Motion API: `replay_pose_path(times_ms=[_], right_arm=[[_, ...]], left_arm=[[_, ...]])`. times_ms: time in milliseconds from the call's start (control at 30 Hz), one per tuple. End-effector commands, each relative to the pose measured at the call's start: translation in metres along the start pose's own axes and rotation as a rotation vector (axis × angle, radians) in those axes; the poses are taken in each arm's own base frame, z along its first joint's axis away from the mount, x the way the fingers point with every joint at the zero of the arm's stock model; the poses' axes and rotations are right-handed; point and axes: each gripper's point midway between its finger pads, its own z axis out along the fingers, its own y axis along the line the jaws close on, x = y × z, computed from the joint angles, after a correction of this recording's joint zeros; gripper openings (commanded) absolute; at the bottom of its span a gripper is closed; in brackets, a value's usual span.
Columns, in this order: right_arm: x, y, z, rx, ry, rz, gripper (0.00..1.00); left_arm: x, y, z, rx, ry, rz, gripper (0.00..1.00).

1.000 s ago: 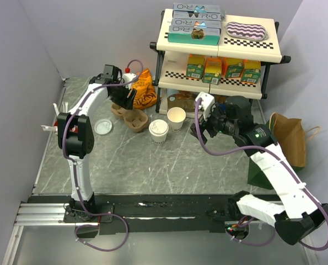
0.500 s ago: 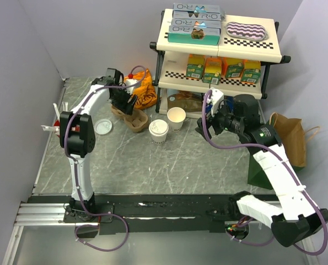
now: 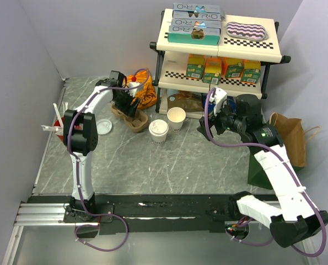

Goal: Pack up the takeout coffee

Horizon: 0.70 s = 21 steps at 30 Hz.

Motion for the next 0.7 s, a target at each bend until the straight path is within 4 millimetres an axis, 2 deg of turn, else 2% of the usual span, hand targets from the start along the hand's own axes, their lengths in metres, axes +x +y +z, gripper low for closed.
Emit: replay_pose_path(times_ms=[0,33,133,300,400,667], right_arm=[[-0.009,0.002,-0.013,0.007,-0.037,0.009,0.99],[-0.009,0.001,-0.014,0.01,-0.038,0.01,0.99],[-0.007,0.002,-0.014,0.01,-0.037,0.009,0.99],[-0.005,0.002,-0.012,0.003,-0.038,0.02,0.99],[-0.005,0.002,-0.011,0.002,-0.034,0.018,0.99],[-0.002,0.0,-0.01,0.007,-0.028,0.023,0.99]], left_arm=[[-0.032,-0.003,-0.028,-0.017,-0.111,0.104,0.74],[-0.035,-0.002,-0.038,-0.04,-0.122,0.119,0.74],[-0.033,0.003,-0.045,-0.068,-0.105,0.152,0.75],[-0.022,0.003,-0.029,-0.026,-0.047,0.129,0.73],[-0.024,0.001,-0.021,0.002,-0.039,0.107,0.72],[-0.027,0.003,-0.016,0.007,-0.038,0.094,0.67]])
